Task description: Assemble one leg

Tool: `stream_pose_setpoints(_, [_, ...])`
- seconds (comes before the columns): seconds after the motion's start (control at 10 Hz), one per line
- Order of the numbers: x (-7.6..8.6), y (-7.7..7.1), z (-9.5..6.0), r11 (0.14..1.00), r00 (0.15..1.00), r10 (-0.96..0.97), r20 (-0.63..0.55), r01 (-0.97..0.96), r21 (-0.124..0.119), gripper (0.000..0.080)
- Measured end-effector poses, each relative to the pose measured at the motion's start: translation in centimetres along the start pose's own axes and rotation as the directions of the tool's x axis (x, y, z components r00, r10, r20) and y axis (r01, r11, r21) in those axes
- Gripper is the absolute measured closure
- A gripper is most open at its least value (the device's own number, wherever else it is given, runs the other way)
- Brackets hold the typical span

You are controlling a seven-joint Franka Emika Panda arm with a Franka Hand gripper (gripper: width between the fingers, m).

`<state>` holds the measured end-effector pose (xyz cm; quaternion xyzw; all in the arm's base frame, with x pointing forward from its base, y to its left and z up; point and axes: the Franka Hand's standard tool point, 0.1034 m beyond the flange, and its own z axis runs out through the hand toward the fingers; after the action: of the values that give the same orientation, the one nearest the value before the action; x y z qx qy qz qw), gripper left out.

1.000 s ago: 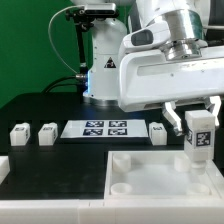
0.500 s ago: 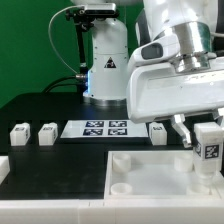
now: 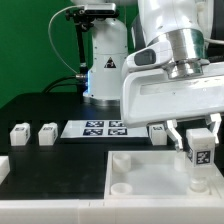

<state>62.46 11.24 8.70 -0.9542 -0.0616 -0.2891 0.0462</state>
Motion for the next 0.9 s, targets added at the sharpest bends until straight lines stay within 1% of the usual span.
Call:
stream_pose_setpoints(0.1, [0.11,-0.06,0.13,1.000,1.000,-0.001,-0.011,0.001,-0.001,0.0509])
stream_pose_setpoints(0.6, [-0.46,-0.14,0.50,1.000,1.000,-0.006,-0.020,0.006,-0.003,0.0509])
stream_pose_setpoints(0.7, [-0.46,-0.14,0.52,1.000,1.000,-0.006,-0.018,0.006,-0.003,0.0400])
stream_pose_setpoints(0.8, [-0.47,-0.14,0.52,1.000,1.000,-0.006,-0.018,0.006,-0.003,0.0254])
stream_pose_setpoints(0.9, [-0.47,-0.13,0.52,1.000,1.000,-0.006,-0.018,0.006,-0.003,0.0254])
